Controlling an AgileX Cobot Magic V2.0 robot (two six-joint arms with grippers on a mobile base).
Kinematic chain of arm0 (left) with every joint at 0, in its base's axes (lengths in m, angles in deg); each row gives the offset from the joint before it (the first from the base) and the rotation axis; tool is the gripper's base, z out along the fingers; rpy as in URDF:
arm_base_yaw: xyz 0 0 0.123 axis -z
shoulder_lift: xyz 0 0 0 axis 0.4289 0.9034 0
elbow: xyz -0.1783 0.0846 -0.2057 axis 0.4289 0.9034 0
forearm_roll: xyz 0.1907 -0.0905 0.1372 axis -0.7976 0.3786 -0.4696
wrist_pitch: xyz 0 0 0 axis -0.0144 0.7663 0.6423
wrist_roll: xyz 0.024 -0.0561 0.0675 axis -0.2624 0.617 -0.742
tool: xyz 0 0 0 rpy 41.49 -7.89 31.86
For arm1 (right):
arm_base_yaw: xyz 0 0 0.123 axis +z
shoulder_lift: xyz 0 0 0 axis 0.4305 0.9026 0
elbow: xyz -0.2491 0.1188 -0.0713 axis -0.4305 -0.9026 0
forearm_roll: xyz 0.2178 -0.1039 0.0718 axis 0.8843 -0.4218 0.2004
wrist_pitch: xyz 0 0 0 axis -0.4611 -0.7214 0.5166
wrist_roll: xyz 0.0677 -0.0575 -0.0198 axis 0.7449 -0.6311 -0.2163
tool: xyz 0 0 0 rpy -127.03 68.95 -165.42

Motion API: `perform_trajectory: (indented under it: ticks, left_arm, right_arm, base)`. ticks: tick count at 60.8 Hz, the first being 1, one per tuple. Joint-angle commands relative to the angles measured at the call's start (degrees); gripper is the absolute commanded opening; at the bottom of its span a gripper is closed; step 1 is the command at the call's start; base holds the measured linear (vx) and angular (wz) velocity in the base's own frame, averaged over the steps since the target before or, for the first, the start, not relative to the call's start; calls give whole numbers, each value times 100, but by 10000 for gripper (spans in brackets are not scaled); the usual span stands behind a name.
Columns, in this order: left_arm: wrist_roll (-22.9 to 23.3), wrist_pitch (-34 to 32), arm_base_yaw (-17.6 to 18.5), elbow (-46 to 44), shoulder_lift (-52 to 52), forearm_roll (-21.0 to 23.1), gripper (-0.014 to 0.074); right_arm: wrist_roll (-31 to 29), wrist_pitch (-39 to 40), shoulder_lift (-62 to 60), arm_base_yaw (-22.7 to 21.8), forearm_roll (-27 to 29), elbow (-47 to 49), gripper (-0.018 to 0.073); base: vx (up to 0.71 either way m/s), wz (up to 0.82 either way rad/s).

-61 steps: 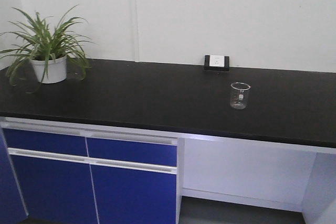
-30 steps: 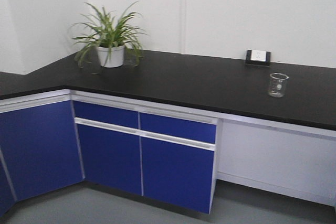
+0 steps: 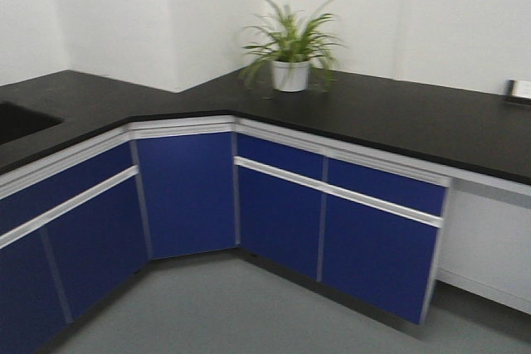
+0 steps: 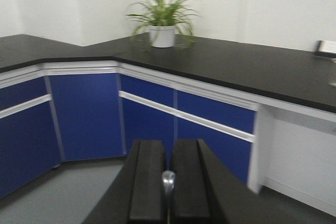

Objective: Grab transparent chemical and place on left bench
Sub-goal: 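Drive past the sink to the bench with the white trays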

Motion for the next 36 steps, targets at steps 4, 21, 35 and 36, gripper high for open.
perform_trajectory:
  ticks: [4,21,35,36]
  left_arm:
    - [45,-449,10,93,-110,4,-4]
    - [45,-449,10,93,-110,4,-4]
    - [45,-449,10,93,-110,4,-4]
    - [45,-449,10,93,-110,4,-4]
  right_arm:
    - [-64,413,33,-21,-96,185,0]
    - [-64,413,33,-21,-96,185,0]
    - [-64,413,33,-21,-96,185,0]
    - [-64,413,33,-21,-96,185,0]
  base:
    - [-19,63]
    - [-14,68]
    - [-6,67]
    - [-2,59]
